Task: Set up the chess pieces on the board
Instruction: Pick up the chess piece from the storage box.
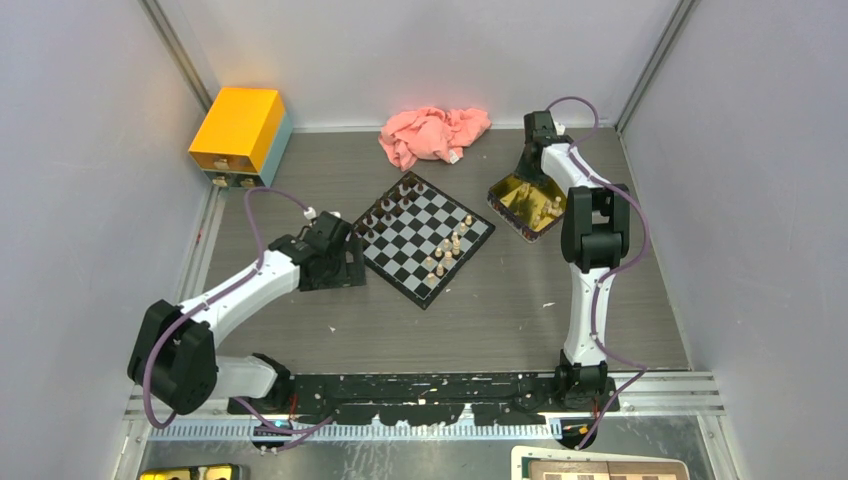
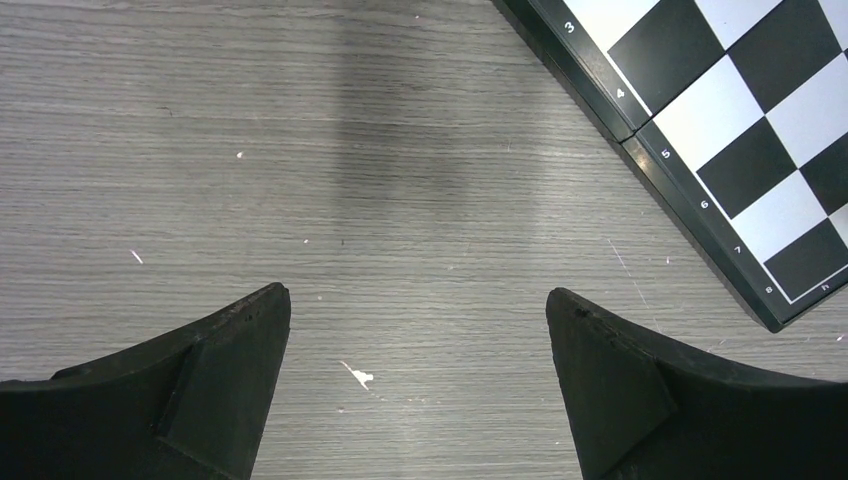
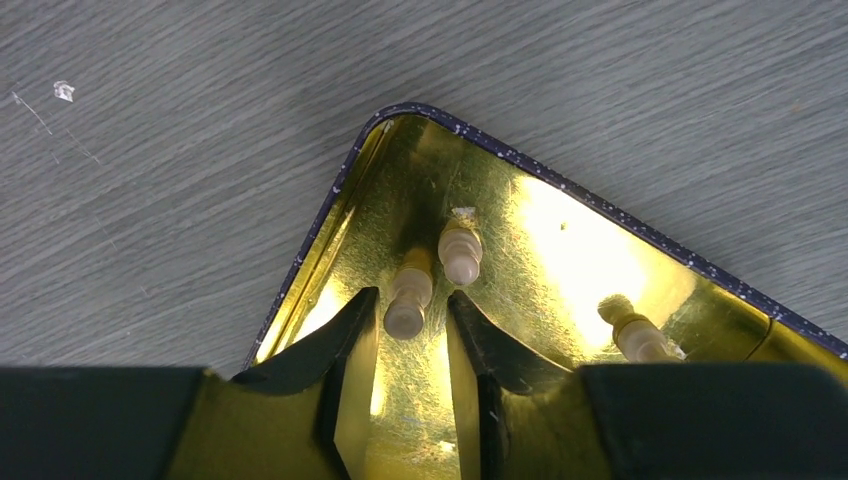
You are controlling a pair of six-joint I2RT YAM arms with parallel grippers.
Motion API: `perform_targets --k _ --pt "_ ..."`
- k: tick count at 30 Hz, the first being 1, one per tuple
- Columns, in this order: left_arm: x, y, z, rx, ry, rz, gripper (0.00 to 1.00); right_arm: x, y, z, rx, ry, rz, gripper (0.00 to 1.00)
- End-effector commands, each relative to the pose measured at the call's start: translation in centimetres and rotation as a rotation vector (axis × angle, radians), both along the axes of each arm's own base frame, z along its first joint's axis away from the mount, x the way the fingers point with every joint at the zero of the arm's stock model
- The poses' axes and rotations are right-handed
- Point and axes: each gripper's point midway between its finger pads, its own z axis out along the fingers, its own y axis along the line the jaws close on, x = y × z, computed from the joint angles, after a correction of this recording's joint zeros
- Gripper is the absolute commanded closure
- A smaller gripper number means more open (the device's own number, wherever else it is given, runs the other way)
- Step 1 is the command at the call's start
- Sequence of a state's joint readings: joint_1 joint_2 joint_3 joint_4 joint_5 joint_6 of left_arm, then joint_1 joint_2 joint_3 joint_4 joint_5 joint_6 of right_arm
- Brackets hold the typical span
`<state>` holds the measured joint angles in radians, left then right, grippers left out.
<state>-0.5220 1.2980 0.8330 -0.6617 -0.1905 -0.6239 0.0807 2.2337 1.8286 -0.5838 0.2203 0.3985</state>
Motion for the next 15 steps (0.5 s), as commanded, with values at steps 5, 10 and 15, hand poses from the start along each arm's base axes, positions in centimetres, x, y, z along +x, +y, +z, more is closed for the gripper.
perform_targets --k 5,10,15 --pt "1.7 -0.9 1.2 -0.017 -0.056 -0.006 0.01 2.3 0.1 2.6 0.022 -0.092 -0.004 0.78" --pt "1.7 -0.9 1.2 -0.017 -0.052 -0.009 0.01 2.2 0.2 2.8 0.026 -0.091 -0.003 0.90" --pt "1.5 -0.8 1.3 -0.022 -0.057 -0.009 0.01 2.0 0.3 3.9 0.035 -0.107 -0.004 0.97"
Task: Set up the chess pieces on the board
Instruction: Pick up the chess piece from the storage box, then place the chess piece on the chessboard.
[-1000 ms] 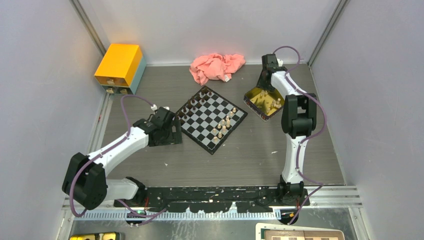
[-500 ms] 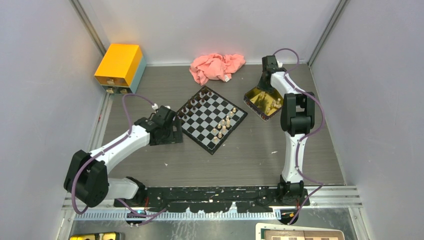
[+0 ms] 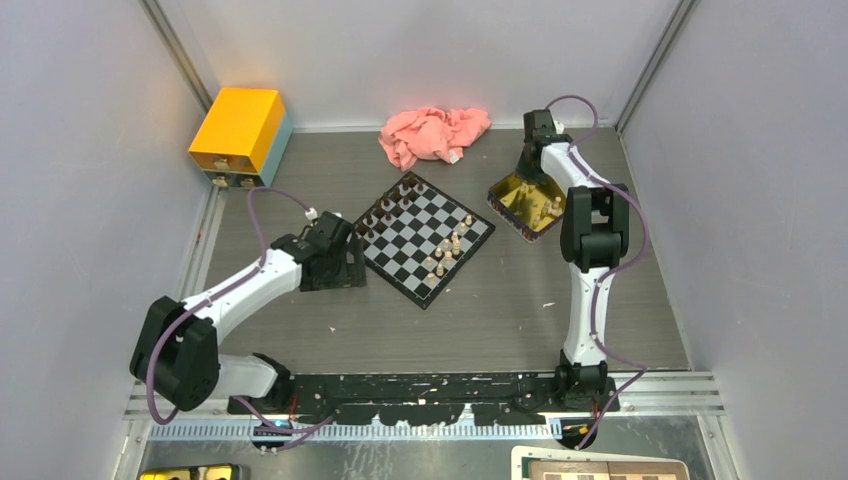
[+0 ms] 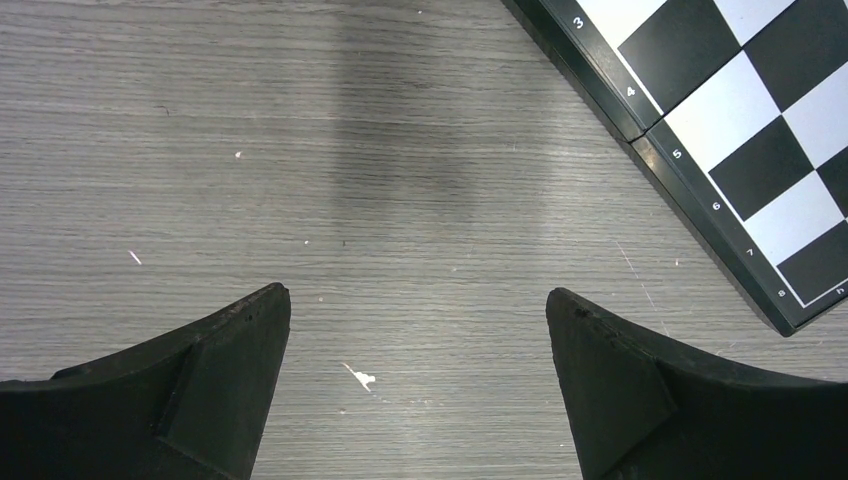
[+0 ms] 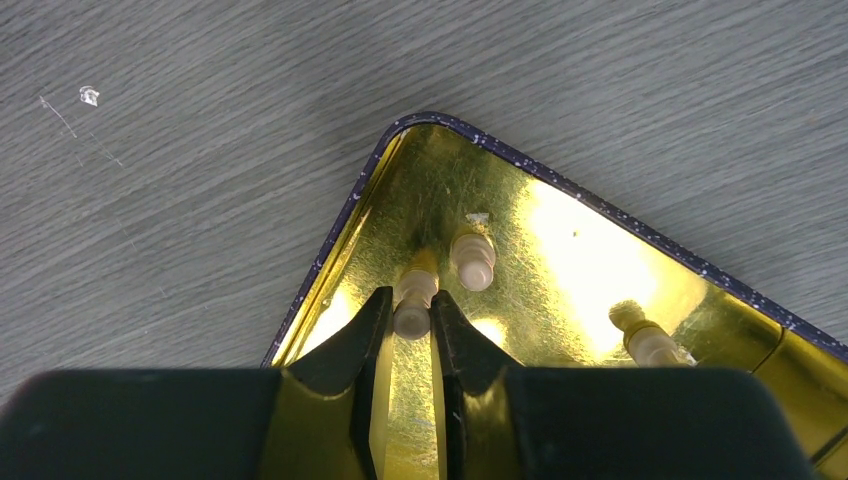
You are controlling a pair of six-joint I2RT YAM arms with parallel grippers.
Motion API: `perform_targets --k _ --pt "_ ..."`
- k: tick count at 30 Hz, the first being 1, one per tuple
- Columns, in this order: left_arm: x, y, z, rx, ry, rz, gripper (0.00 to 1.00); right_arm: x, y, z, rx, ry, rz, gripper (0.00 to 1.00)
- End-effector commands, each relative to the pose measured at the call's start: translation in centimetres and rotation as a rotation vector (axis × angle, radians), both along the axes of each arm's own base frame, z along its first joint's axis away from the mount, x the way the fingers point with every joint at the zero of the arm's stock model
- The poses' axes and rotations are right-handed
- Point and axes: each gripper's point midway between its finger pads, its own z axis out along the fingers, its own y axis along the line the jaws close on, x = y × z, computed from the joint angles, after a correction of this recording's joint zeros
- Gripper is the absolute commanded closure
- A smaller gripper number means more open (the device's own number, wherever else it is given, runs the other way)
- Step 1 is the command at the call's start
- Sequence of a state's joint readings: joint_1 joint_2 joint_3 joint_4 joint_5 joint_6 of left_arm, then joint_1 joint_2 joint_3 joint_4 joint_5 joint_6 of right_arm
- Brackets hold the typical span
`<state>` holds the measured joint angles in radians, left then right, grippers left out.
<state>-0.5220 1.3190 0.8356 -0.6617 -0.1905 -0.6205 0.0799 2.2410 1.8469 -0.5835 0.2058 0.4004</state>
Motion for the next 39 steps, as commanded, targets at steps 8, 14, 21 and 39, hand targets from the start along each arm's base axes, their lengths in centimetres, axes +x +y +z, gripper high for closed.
perform_targets --k 8,14,21,39 --pt "1.0 -0.4 2.9 -0.045 -0.110 -0.008 0.01 0.3 0.0 7.3 0.026 -0.148 -0.007 0.99" --pt "0.2 -0.1 3.9 -0.067 -0.139 -0.010 0.00 -1.9 0.5 9.9 0.029 -0.181 0.010 0.99" --pt "-0.7 0.6 5.2 -0.076 -0.170 -0.013 0.01 -6.4 3.8 13.1 0.024 -0.193 0.117 0.99" --pt "-2.6 1.6 6.1 -0.117 -0.219 0.009 0.01 -26.5 24.5 13.4 -0.020 -0.166 0.601 0.99"
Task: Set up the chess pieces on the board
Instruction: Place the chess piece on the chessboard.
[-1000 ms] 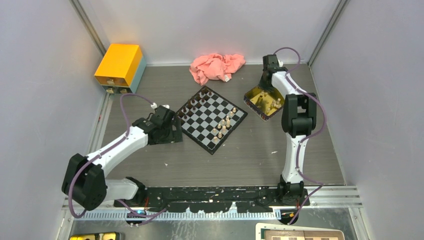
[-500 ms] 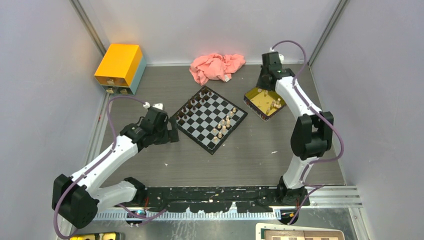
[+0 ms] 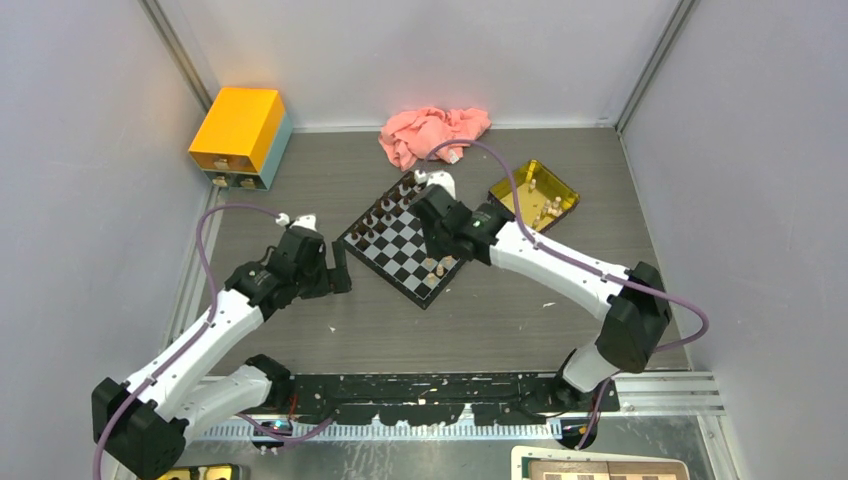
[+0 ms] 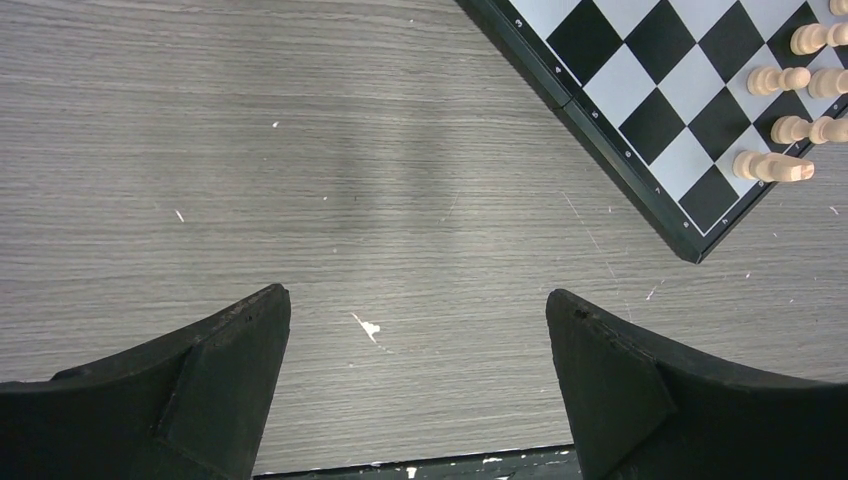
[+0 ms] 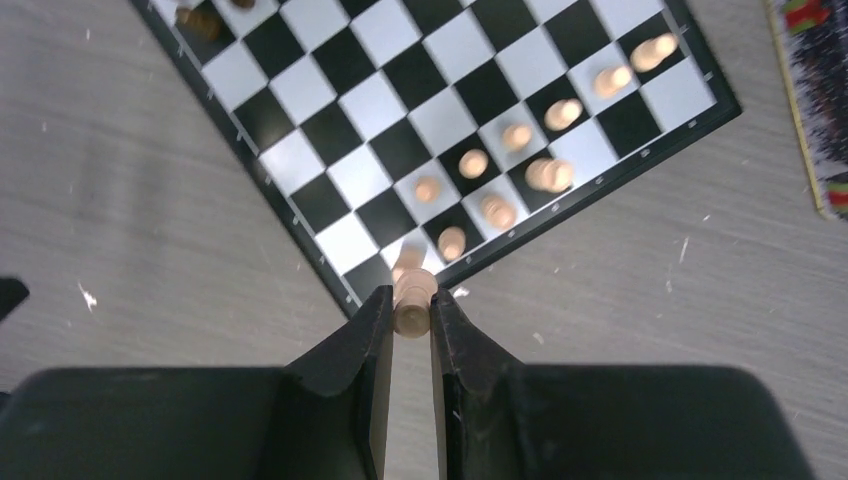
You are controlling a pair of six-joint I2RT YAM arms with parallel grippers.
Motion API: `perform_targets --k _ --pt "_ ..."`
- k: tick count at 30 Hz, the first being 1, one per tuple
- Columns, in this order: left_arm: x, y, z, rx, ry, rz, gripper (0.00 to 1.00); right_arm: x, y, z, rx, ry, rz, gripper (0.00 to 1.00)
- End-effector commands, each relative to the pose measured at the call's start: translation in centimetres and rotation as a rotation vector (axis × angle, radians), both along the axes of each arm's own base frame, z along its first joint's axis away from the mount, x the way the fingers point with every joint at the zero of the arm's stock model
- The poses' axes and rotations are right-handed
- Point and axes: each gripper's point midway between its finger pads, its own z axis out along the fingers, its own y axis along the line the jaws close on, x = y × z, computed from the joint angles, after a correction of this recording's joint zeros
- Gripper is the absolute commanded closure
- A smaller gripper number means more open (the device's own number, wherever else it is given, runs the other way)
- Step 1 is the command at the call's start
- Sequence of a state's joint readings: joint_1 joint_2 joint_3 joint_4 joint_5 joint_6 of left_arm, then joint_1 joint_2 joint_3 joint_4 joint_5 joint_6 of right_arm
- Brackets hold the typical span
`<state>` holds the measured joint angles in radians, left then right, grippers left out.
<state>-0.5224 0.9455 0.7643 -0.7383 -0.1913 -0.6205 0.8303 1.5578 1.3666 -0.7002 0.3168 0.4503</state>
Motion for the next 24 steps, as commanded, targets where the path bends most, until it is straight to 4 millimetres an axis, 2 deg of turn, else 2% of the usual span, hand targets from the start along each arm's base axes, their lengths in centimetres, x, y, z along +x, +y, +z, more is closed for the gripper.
perform_targets --k 1,10,17,24 --pt "-0.1 0.1 0.5 -0.009 -0.025 0.009 0.01 -2.4 0.6 1.0 0.012 -0.041 -0.036 0.99" --pt "-0.3 0.3 0.8 -0.020 -0.037 0.015 0.01 -6.5 4.0 -2.8 -0.022 0.007 0.053 0.99" --pt "-0.4 0.5 1.1 -0.018 -0.043 0.021 0.01 -7.0 5.5 -5.4 -0.038 0.010 0.070 0.99" --pt "-0.6 0.7 0.9 -0.006 -0.037 0.022 0.01 -6.8 4.9 -7.8 -0.056 0.002 0.044 0.99"
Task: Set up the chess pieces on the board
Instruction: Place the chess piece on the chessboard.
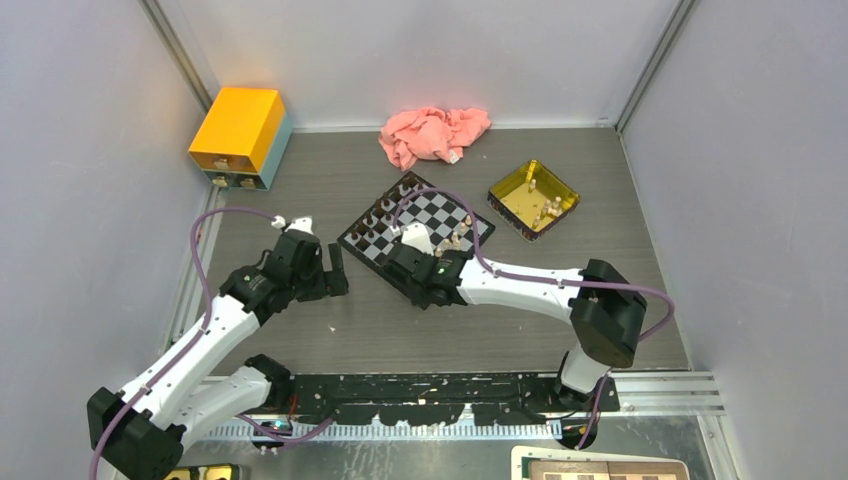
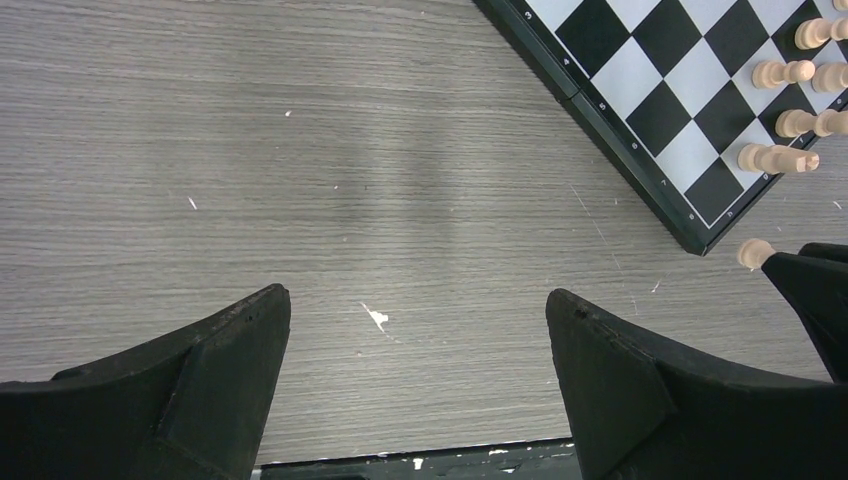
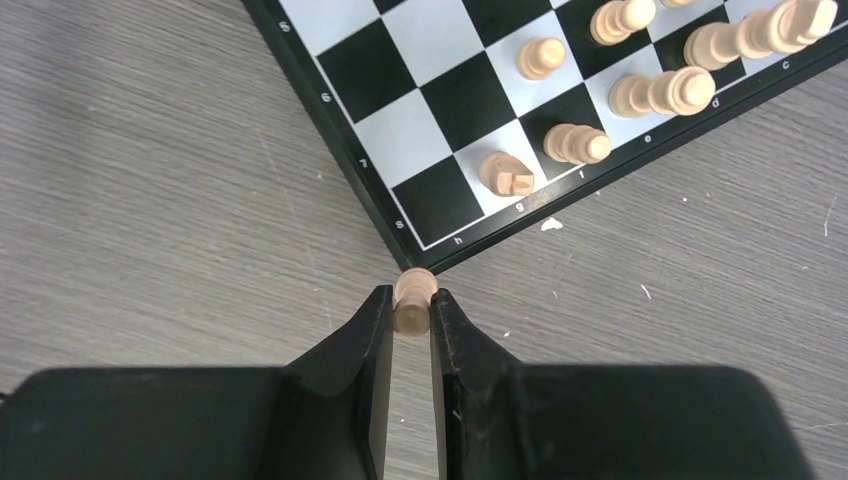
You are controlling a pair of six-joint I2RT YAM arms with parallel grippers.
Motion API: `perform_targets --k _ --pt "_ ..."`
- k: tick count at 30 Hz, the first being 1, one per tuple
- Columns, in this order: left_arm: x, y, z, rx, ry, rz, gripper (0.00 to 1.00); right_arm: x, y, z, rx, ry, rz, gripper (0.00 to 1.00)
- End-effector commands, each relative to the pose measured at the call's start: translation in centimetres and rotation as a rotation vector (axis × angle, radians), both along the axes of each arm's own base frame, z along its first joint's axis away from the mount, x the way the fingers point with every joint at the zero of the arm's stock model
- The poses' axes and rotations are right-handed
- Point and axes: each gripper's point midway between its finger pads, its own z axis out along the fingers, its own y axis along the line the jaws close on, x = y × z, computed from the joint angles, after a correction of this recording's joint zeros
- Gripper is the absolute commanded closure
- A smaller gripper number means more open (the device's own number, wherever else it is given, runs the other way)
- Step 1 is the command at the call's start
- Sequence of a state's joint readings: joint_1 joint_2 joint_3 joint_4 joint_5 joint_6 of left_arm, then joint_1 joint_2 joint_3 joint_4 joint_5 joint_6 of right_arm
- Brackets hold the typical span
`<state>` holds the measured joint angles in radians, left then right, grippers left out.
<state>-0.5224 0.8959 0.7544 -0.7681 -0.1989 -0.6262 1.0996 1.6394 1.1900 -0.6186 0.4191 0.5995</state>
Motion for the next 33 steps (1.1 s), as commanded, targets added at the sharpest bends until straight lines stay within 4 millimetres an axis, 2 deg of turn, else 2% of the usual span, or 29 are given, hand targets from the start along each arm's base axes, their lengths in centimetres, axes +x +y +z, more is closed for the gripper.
perform_targets --k 1,9,33 --pt "0.2 0.2 0.5 -0.002 -0.027 0.012 0.01 1.2 0.5 0.0 0.045 -0.060 -0.050 0.99" --pt "0.3 -0.1 0.1 -0.003 -0.016 0.010 0.01 1.7 0.4 -1.5 0.034 -0.055 -0.057 0.99" --pt "0.8 -0.5 -1.0 0.006 0.001 -0.004 0.01 3.6 0.2 -3.0 0.030 -0.025 -0.072 1.00"
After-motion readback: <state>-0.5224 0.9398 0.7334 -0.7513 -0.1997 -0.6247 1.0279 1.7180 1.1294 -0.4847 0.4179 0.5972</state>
